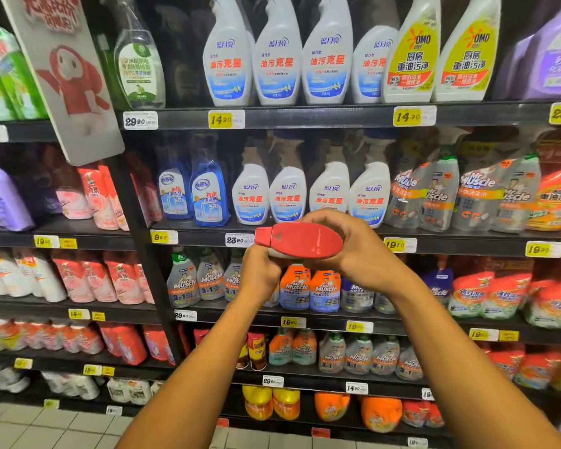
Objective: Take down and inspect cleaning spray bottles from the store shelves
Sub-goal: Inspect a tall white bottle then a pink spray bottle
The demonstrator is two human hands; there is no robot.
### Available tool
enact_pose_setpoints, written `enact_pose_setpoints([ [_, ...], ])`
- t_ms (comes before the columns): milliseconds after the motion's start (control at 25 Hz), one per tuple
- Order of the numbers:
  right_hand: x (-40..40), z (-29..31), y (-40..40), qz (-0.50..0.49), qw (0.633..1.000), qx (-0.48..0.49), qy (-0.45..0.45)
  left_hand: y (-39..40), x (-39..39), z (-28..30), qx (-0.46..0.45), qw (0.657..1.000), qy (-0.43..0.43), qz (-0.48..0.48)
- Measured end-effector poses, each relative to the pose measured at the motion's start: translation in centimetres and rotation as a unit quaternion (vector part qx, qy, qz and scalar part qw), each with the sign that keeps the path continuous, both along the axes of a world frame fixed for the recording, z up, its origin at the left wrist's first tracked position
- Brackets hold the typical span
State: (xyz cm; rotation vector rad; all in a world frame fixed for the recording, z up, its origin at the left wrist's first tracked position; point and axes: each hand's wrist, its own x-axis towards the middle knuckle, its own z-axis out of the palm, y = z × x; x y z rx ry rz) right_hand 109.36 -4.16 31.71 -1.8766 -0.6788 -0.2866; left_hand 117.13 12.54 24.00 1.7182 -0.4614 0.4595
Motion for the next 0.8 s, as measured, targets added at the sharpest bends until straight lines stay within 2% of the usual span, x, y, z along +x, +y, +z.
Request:
enact_pose_setpoints([
  [120, 0.0, -0.2, 0.1, 0.000, 1.000, 0.007, 0.005, 0.3, 0.4, -0.4, 0.004, 1.000, 0.010, -0.023],
  [240, 0.0, -0.5, 0.1, 0.003, 1.000, 0.023, 0.009, 0.7, 0.6, -0.7, 0.012, 0.997, 0.057, -0.046],
  [400, 0.8, -0.5, -0.4, 0.005, 0.995, 0.097, 0.035, 2.2, -0.9, -1.4, 0.012, 0.977, 0.122, -0.173],
  [640, 1.7, -0.6, -0.9, -0.042, 0.965, 0.239, 0.102, 2.7, -3.0, -1.4, -0.075, 0.939, 0.188, -0.278],
  [800, 1.8, -0.8, -1.5, -0.067, 0.954, 0.257, 0.136, 2.6, -4.1, -0.3, -0.097, 0.928, 0.188, -0.307],
])
